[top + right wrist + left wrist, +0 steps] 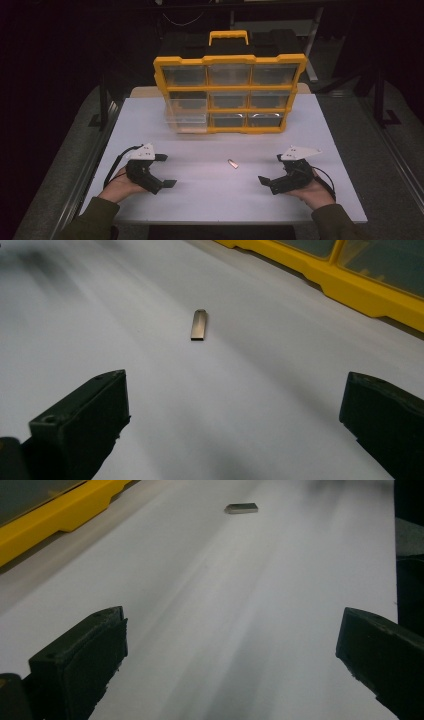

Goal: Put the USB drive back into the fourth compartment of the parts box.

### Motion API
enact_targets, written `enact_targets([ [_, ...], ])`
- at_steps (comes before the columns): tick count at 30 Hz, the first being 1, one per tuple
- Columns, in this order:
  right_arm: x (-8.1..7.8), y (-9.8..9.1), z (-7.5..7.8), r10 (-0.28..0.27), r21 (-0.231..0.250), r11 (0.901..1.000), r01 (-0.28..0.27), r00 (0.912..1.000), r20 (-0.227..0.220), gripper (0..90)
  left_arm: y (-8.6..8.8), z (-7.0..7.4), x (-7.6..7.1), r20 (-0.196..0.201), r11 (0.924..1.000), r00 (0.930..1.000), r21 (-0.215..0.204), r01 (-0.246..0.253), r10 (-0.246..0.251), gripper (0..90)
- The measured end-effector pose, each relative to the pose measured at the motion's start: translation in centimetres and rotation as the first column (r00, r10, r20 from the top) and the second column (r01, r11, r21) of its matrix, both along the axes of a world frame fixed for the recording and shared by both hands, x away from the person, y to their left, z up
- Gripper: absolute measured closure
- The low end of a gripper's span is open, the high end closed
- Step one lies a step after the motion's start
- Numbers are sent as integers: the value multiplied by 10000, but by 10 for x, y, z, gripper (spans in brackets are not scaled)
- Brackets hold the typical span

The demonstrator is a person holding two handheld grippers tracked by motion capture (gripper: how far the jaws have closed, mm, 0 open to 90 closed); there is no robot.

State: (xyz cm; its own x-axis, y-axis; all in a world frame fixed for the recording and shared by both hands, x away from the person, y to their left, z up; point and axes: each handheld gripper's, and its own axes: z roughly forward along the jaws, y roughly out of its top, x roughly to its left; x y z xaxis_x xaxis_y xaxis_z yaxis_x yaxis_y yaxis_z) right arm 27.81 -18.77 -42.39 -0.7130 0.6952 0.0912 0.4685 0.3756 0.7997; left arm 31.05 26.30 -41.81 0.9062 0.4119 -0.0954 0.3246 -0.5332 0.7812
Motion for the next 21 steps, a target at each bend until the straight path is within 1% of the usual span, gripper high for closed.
enact_targets([
  [21, 10, 6, 12, 10, 146, 9999, -12, 10000, 81, 0, -2, -1, 0, -41, 10000, 10000, -53, 83, -84, 0],
])
